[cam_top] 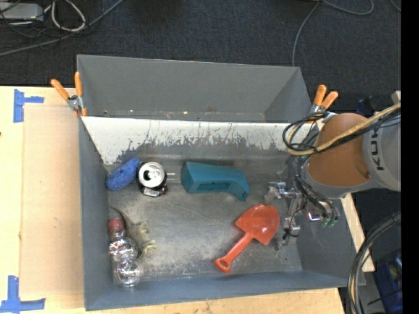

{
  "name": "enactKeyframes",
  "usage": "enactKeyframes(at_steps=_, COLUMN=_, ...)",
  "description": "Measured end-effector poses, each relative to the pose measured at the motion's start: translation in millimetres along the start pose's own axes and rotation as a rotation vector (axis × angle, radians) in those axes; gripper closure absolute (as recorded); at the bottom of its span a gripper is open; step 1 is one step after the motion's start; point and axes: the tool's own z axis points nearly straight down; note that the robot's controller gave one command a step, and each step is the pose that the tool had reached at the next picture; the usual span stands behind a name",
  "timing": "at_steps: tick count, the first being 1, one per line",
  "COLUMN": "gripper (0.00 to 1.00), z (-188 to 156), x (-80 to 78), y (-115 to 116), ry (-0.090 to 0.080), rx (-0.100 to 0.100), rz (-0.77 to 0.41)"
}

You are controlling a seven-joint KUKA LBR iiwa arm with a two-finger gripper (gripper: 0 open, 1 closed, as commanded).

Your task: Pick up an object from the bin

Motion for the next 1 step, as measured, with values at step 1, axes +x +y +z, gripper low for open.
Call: enactKeyframes(at_steps=1, gripper=0.0, z=-25.4, x=-1.4, y=5.3, ry=-0.003, rx=0.003, rz=-0.066)
